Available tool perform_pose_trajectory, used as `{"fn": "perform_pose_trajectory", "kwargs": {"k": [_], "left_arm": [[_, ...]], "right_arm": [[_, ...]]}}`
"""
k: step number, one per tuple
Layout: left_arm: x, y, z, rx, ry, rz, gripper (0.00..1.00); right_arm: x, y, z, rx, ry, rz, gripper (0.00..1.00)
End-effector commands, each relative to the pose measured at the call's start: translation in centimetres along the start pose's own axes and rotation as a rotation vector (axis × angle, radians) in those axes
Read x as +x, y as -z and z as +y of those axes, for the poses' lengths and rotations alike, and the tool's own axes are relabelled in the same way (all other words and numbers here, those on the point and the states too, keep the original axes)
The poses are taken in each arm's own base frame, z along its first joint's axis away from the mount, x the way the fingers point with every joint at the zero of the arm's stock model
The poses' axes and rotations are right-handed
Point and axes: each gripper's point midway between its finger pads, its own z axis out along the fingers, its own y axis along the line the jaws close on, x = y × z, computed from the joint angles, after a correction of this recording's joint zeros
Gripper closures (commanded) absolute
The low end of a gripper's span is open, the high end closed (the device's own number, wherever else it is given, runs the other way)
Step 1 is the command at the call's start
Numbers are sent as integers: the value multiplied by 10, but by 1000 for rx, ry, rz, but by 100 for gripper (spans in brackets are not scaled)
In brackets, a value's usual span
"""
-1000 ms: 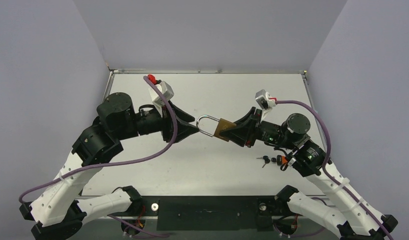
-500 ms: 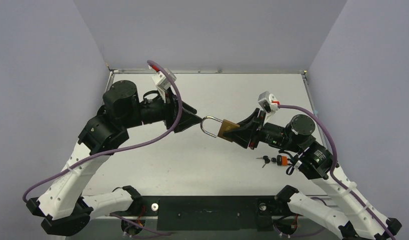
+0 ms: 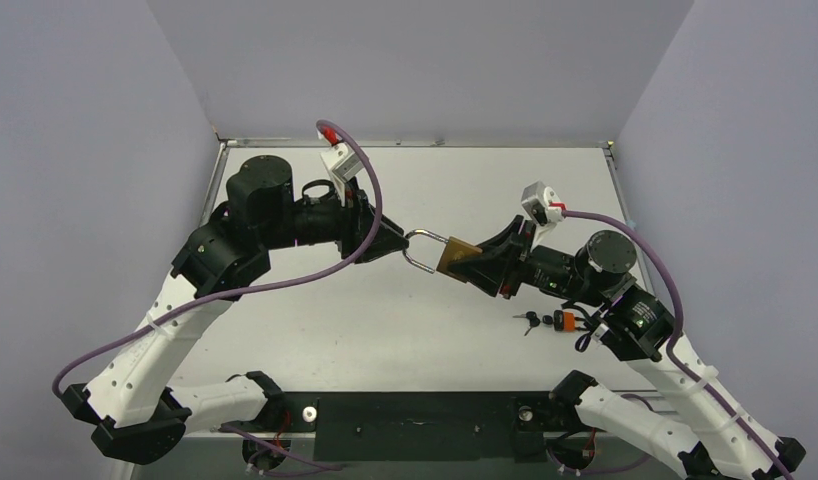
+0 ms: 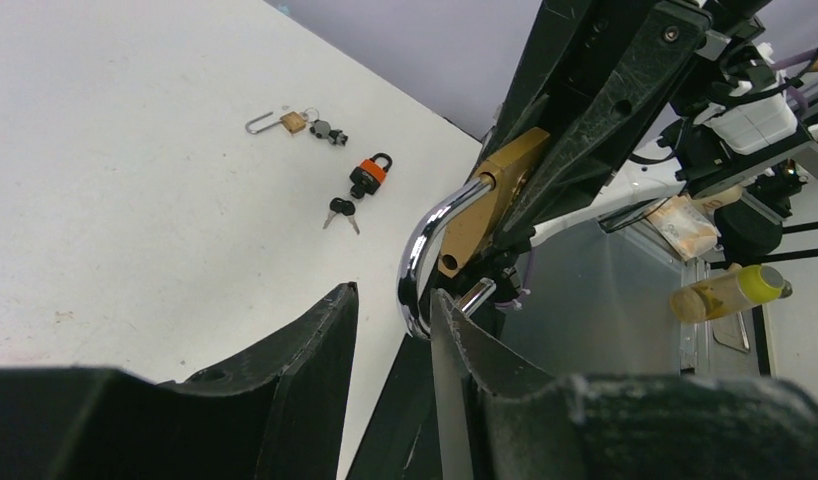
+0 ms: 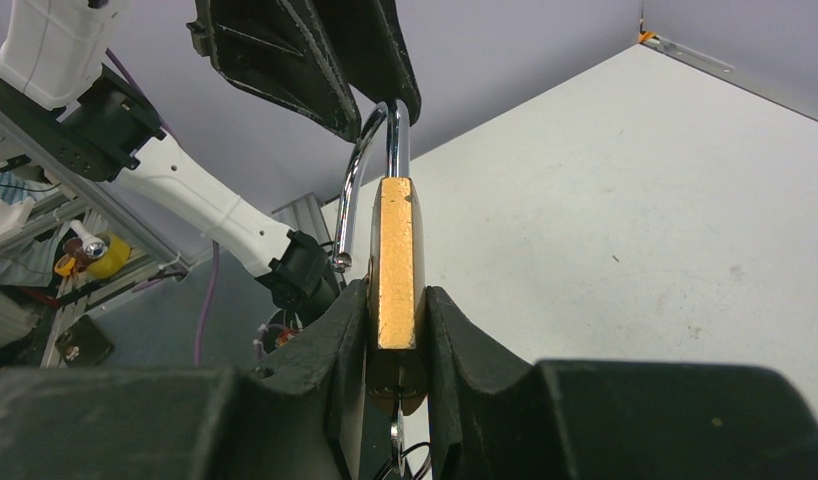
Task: Lock with the key
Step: Lock the lock.
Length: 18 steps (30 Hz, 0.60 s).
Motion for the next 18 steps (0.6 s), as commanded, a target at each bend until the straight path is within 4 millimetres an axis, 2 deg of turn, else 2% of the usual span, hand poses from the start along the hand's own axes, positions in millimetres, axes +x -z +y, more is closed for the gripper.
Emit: {"fn": "perform_pose_trajectory", "kwargs": {"k": [1, 7, 10, 18], "left_arm": [[-5, 6, -19, 99, -50, -26, 70], [-3, 7, -22, 123, -55, -31, 71], [-5, 7, -24, 134, -57, -42, 74], [-11, 15, -33, 155, -74, -61, 74]], "right_arm": [[-64, 11, 30, -68, 119, -198, 100], [-67, 9, 43, -136, 105, -196, 100], [-66, 9, 48, -168, 92, -191, 100], [-61, 9, 53, -197, 72, -180, 100]]}}
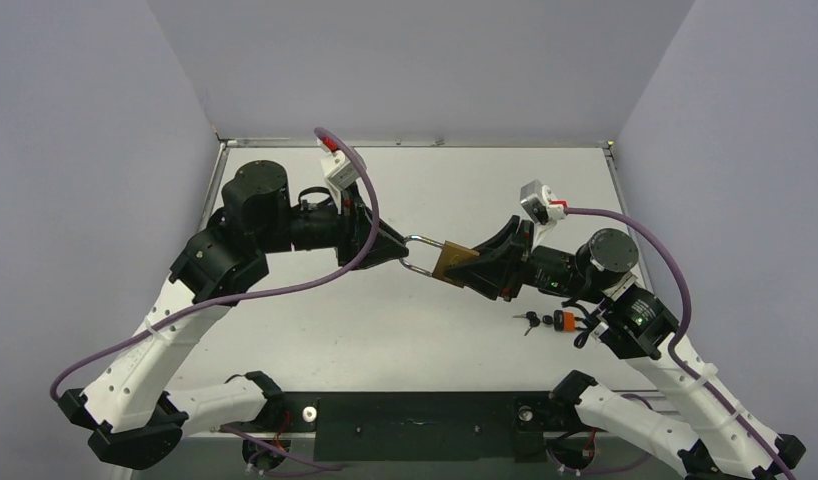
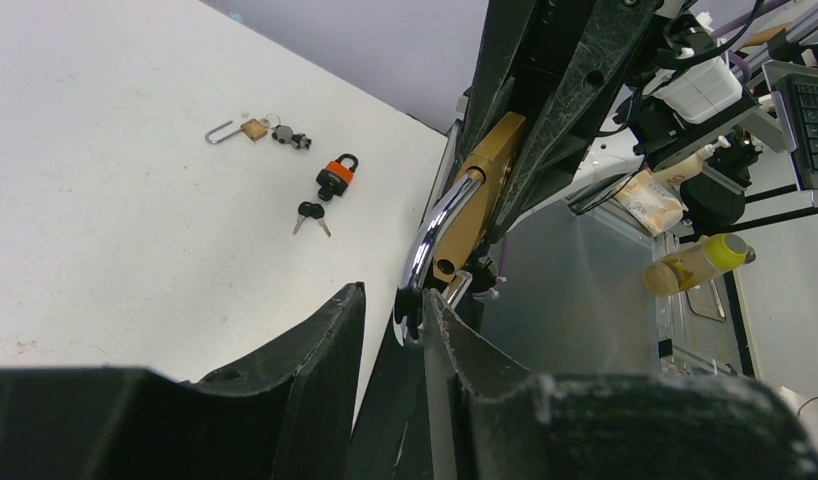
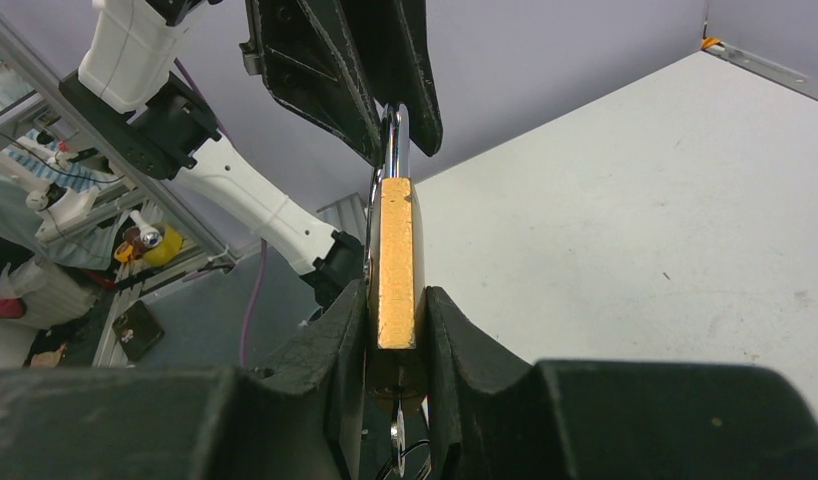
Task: Lock with the key
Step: Lock the lock.
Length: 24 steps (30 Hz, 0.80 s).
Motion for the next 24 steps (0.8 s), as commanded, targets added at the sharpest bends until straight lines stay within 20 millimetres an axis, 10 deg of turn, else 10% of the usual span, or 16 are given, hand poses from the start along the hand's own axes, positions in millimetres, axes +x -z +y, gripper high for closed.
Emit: {"fn": "perform_pose_trajectory", "kwargs": {"k": [1, 9, 24], "left_arm": [[-18, 10, -17, 50, -61, -66, 75], [-13, 9, -19, 74, -59, -56, 100], [-10, 21, -31, 113, -96, -106, 100]], "right_arm": [[-53, 8, 38, -116, 107, -171, 100], [-55, 8, 46, -162, 98, -176, 100], [-67, -2, 73, -370, -13, -210, 100]]}}
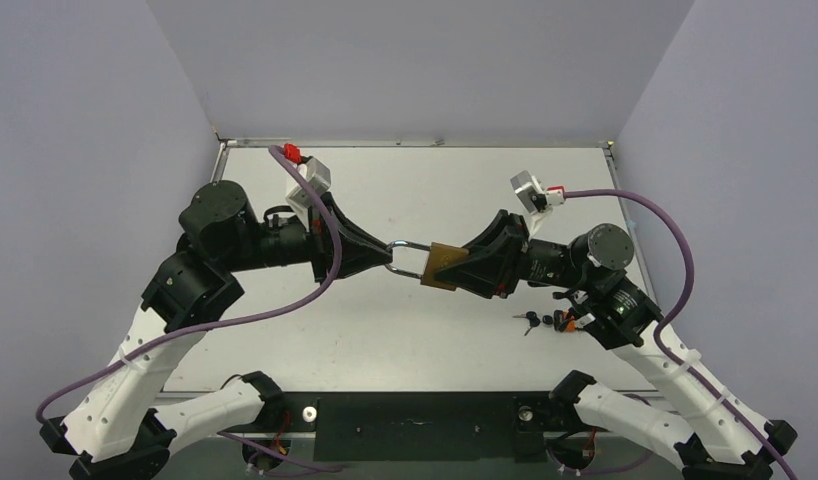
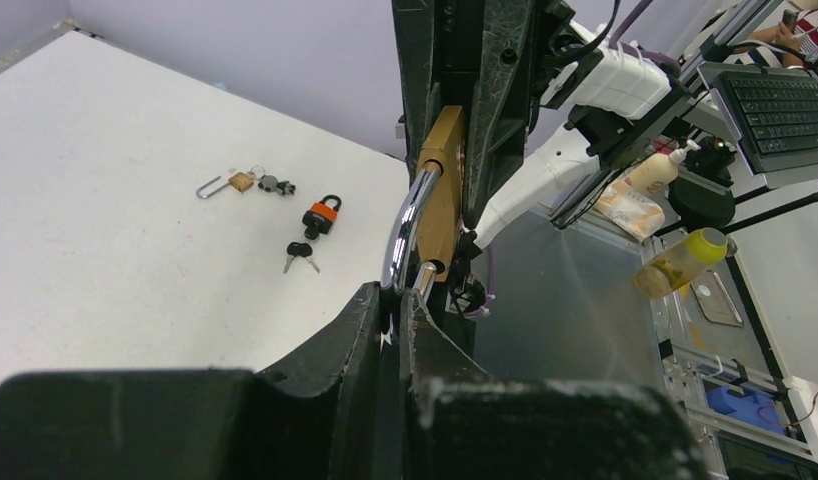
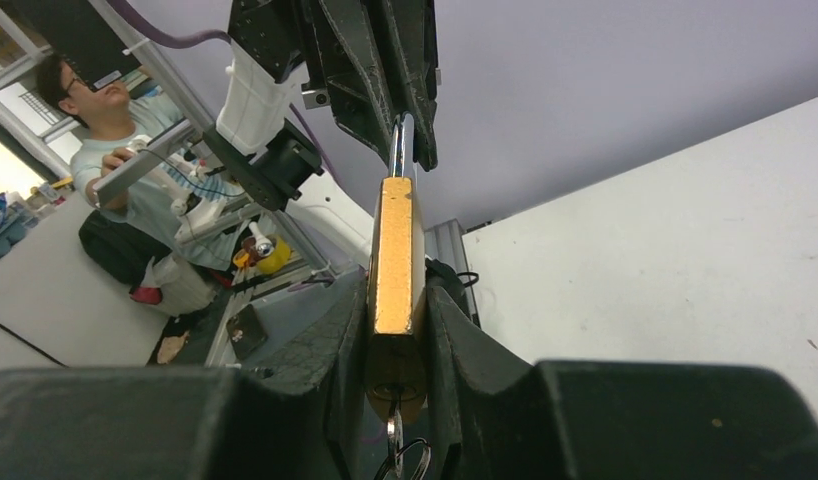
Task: Lock with the key
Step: Lock the lock.
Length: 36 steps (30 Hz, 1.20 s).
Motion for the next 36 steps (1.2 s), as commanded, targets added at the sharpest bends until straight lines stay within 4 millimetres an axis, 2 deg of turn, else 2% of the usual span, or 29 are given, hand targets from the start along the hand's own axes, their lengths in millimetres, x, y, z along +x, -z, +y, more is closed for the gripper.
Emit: {"fn": "perform_pose_trajectory", "kwargs": {"k": [1, 6, 9, 12, 15, 20, 30, 36], "left_arm": [[-2, -4, -2, 36, -7, -23, 100], [0, -8, -2, 40, 11, -27, 100], [0, -11, -3, 47, 32, -32, 100], [1, -16, -3, 49, 56, -28, 100], [1, -19, -5, 66, 69, -34, 100], [4, -25, -5, 70, 94, -28, 100], [18, -41, 4, 29, 121, 6, 100], [26, -48, 6, 1, 127, 21, 100]], "right_arm": [[-47, -2, 48, -187, 116, -154, 100], [-51, -7, 45, -153, 128, -158, 100], [-44, -14, 33, -83, 152, -129, 100], [-42, -20, 32, -60, 184, -116, 100], [-41, -21, 20, 21, 202, -115, 100], [-41, -21, 14, 68, 226, -116, 100], [-47, -31, 11, 95, 244, -134, 100], [-55, -31, -6, 193, 255, -166, 100]]}}
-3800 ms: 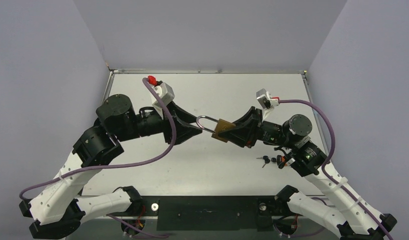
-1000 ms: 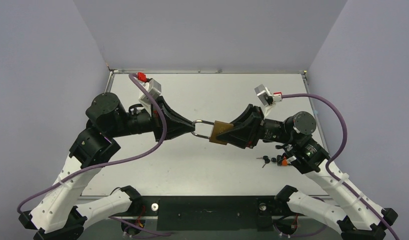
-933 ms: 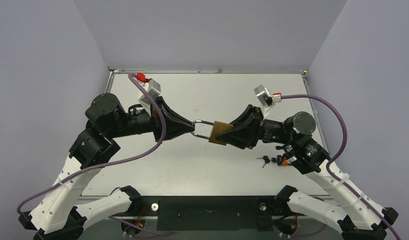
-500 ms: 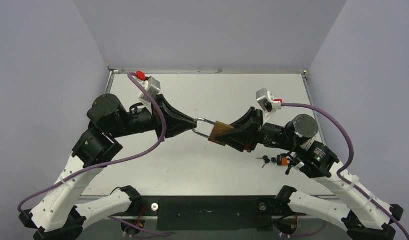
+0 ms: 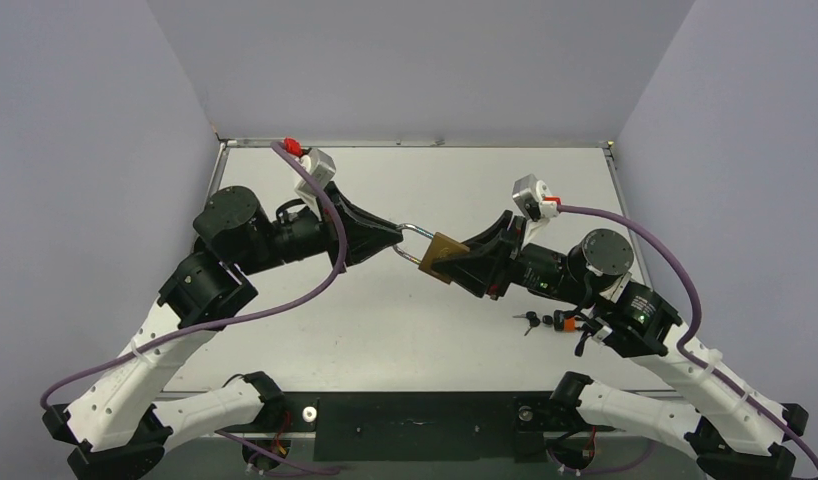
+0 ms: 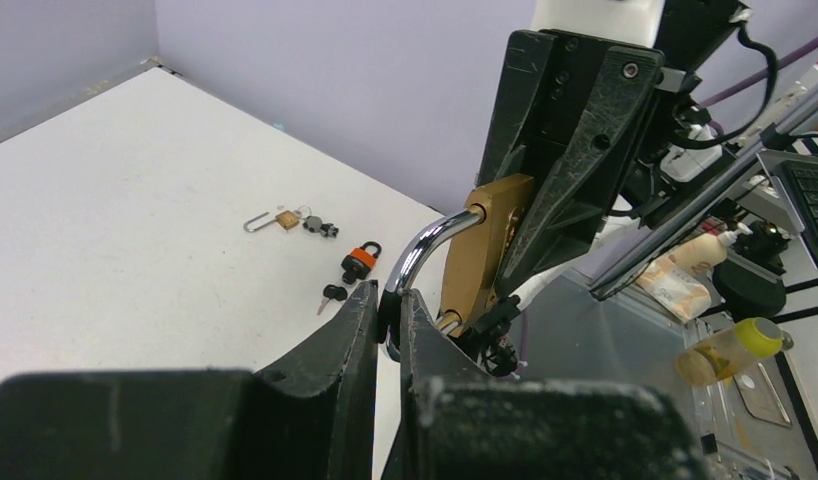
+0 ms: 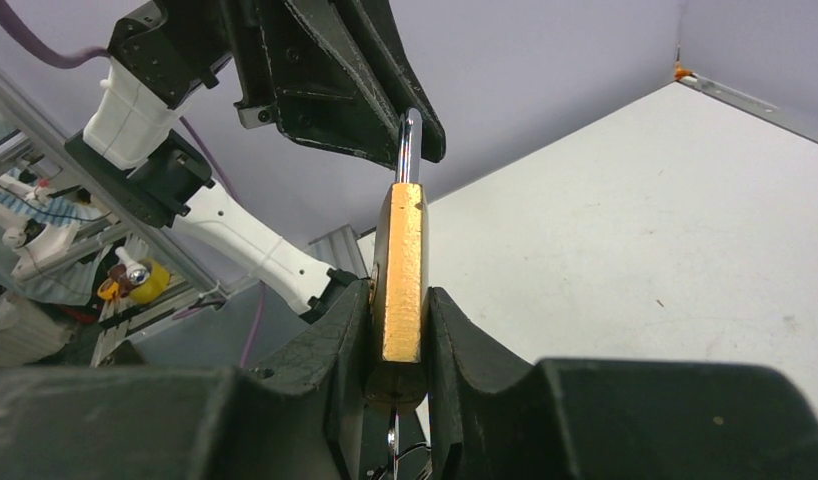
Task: Lock with the key
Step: Lock the lock.
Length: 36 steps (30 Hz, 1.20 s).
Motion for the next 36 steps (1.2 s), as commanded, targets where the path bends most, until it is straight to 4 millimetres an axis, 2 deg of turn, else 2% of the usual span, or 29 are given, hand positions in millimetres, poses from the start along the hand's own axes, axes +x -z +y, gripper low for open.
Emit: {"fn": "perform_pose_trajectory", "kwargs": {"k": [1, 7, 11, 17, 24, 32, 36], "left_arm": [[42, -24, -14, 85, 98, 140, 100], [47, -31, 5, -46, 76, 136, 100], [47, -35, 5, -74, 54, 129, 100], [45, -39, -7, -46, 46, 123, 100], [43, -43, -21, 2, 57, 111, 100], [13, -42, -46, 106, 77, 3, 100], [7, -43, -59, 173, 90, -7, 100]], "right_arm": [[-55, -20, 6, -5, 108, -188, 100], [-55, -26, -1, 61, 127, -163, 100], [-52, -32, -7, 103, 132, -142, 100], [-48, -37, -24, 187, 129, -109, 100], [-43, -44, -30, 209, 122, -86, 100], [-29, -50, -38, 232, 103, -45, 100], [-25, -52, -41, 242, 98, -36, 100]]}}
